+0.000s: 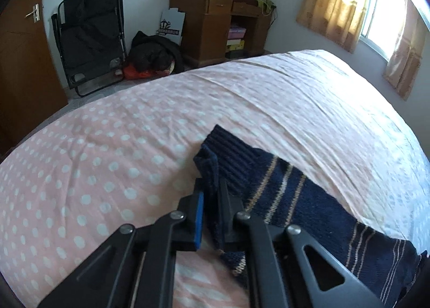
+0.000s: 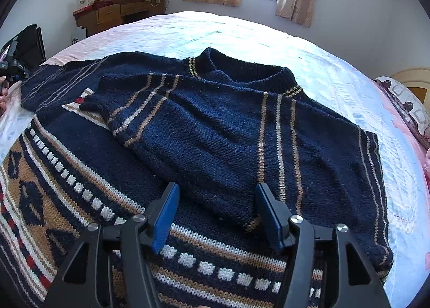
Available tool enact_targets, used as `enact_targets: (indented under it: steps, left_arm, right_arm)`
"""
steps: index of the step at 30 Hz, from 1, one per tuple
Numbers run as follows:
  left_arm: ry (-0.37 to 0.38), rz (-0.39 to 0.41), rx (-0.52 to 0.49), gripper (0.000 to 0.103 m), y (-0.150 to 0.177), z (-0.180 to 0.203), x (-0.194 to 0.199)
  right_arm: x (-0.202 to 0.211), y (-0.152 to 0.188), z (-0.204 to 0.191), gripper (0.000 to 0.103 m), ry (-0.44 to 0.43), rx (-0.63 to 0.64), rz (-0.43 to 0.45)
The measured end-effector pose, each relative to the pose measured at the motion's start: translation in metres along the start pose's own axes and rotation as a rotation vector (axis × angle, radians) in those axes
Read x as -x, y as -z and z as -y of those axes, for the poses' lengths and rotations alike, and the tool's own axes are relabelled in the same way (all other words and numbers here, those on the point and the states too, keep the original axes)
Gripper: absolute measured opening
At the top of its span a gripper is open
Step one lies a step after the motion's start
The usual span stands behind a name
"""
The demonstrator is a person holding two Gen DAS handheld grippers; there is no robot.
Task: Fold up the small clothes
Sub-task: 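Lift the held sleeve and fold it across the sweater body, then release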
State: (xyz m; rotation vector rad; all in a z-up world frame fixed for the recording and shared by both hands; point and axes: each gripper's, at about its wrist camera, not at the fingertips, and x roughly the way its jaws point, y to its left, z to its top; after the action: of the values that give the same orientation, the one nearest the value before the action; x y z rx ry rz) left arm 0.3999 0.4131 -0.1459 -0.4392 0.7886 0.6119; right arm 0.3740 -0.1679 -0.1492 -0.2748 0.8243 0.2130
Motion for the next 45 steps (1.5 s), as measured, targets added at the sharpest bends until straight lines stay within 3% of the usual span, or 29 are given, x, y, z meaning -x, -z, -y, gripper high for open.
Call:
enact_targets:
  steps: [12,19,26,37,45]
  left_arm:
    - [0.164,0.073,-0.059,0.008,-0.004,0.041,0.07]
    - [0.288,0.083,-0.104,0.008,0.005,0.085,0.113]
    - [0.432,0.047,-0.101,0.008,0.025,0.123,0.152]
    - [0.625,0.027,-0.132,0.008,0.067,0.186,0.221]
    - [0.755,0.021,-0.181,0.008,0.109,0.255,0.263]
  right_arm:
    - [0.006,-0.004,0.003,0.06,-0.004,-0.014,0.004]
    - [0.051,-0.009,0.024,0.06,-0.031,-0.084,0.119]
    - [0.091,-0.002,0.036,0.06,-0.045,-0.094,0.209]
    - [0.118,0.041,0.06,0.06,-0.018,-0.11,0.244]
    - [0.124,0.057,0.081,0.061,-0.019,-0.172,0.264]
